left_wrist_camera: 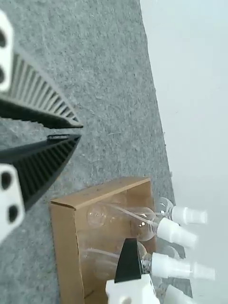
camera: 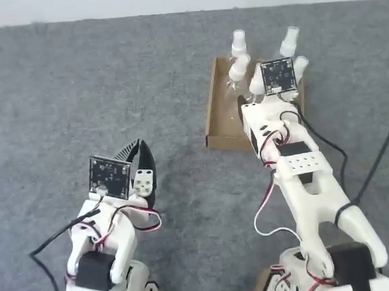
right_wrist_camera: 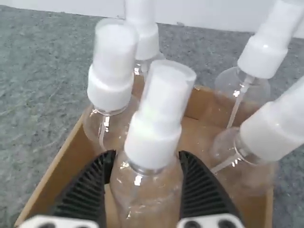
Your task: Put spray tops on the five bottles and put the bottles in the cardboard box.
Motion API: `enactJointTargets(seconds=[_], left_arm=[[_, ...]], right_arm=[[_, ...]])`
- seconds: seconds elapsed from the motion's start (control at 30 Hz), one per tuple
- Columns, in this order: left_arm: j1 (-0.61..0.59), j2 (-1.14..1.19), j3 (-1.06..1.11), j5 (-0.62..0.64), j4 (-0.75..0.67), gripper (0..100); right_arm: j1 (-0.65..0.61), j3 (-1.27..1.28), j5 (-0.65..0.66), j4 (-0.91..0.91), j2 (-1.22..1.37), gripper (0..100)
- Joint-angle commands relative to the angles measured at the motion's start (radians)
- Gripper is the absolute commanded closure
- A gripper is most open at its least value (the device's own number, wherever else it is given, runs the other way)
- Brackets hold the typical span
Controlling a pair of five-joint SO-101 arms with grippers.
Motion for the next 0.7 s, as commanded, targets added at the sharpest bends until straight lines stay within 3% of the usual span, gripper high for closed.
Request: enactJointTargets(seconds=[0.0, 0.17, 0.5, 0.67], left_arm=[[-0.003, -0.015, -0.007, -0.009, -0.029, 98], [-0.003, -0.015, -0.007, -0.009, -0.029, 98], [-0.003, -0.015, -0.007, -0.009, -0.029, 98], [-0.003, -0.015, -0.007, -0.009, -0.029, 98]], right_arm=[[-0.016, -0.034, -0.009, 0.012, 0.008, 90.9], [-0.016, -0.034, -0.009, 0.013, 0.007, 82.0], [-0.018, -0.083, -0.009, 0.021, 0.005, 81.4], [-0.018, -0.186, -0.009, 0.162, 0.005, 81.4]])
